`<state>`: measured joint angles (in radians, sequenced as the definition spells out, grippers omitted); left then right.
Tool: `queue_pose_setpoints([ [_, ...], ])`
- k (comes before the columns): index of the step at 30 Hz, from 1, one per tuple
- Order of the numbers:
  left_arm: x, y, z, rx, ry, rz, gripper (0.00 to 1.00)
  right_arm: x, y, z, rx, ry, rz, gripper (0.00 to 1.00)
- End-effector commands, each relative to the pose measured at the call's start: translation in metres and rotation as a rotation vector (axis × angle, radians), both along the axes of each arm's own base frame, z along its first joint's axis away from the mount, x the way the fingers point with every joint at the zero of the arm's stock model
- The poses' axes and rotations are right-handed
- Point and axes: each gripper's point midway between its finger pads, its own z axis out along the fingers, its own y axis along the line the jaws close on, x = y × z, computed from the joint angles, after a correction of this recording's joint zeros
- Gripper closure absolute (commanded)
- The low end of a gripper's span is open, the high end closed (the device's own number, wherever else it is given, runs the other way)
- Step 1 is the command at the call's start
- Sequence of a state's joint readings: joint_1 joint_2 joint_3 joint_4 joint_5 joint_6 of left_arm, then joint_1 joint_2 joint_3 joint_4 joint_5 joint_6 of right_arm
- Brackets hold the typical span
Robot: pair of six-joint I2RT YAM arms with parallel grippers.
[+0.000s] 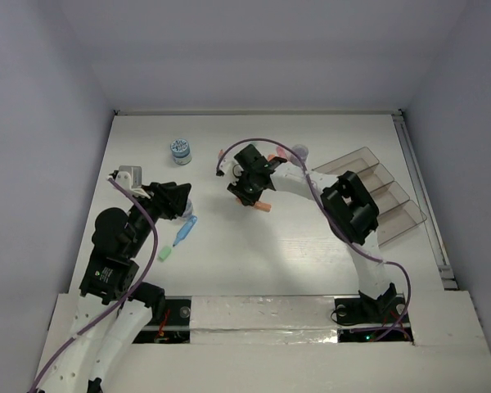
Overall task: Sort the stationery into containers
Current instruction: Pick up the pen from the center of the board.
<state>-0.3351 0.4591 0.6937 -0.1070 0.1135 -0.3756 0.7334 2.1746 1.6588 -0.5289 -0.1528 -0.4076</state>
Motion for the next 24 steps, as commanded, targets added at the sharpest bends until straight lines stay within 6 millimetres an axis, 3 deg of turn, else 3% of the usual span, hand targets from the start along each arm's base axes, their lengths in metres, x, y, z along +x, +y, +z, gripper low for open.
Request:
queue_pose_setpoints([
  [1, 0.003, -0.002, 0.007, -0.01, -0.039, -0.012, 0.56, 0.0, 0.0, -0.022, -0.028, -0.013, -0.051, 0.76],
  [6, 0.003, -0.005, 0.006, -0.007, -0.037, -0.024, 0.61, 0.009, 0.013, -0.004, 0.056, -0.035, -0.121, 0.93],
  [9, 0.004, -0.007, 0.004, -0.008, -0.03, -0.033, 0.64, 0.025, 0.025, 0.026, 0.159, -0.093, -0.219, 0.99],
  [13, 0.006, -0.017, -0.005, -0.017, 0.007, -0.079, 0.64, 0.047, 0.035, 0.079, 0.337, -0.168, -0.405, 1.0],
  [14, 0.009, -0.02, -0.009, -0.028, 0.027, -0.091, 0.64, 0.048, 0.037, 0.102, 0.402, -0.185, -0.434, 1.0],
  [17, 0.008, -0.028, -0.018, -0.059, 0.065, -0.125, 0.65, 0.046, 0.036, 0.131, 0.52, -0.198, -0.499, 1.0],
  [18, 0.01, -0.03, -0.017, -0.072, 0.057, -0.13, 0.65, 0.043, 0.034, 0.154, 0.57, -0.216, -0.511, 1.0],
  [20, 0.011, -0.034, -0.017, -0.106, 0.052, -0.145, 0.65, 0.039, 0.028, 0.167, 0.632, -0.221, -0.561, 1.0],
  [21, 0.01, -0.04, -0.032, -0.135, 0.096, -0.166, 0.64, 0.037, 0.025, 0.172, 0.649, -0.219, -0.576, 1.0],
  [22, 0.008, -0.048, -0.037, -0.152, 0.112, -0.205, 0.64, 0.035, 0.026, 0.198, 0.734, -0.234, -0.586, 1.0],
  [23, 0.008, -0.055, -0.038, -0.174, 0.105, -0.227, 0.64, 0.029, 0.024, 0.197, 0.748, -0.217, -0.589, 1.0],
  [24, 0.01, -0.063, -0.061, -0.174, 0.165, -0.242, 0.64, 0.026, 0.024, 0.201, 0.769, -0.207, -0.589, 1.0],
])
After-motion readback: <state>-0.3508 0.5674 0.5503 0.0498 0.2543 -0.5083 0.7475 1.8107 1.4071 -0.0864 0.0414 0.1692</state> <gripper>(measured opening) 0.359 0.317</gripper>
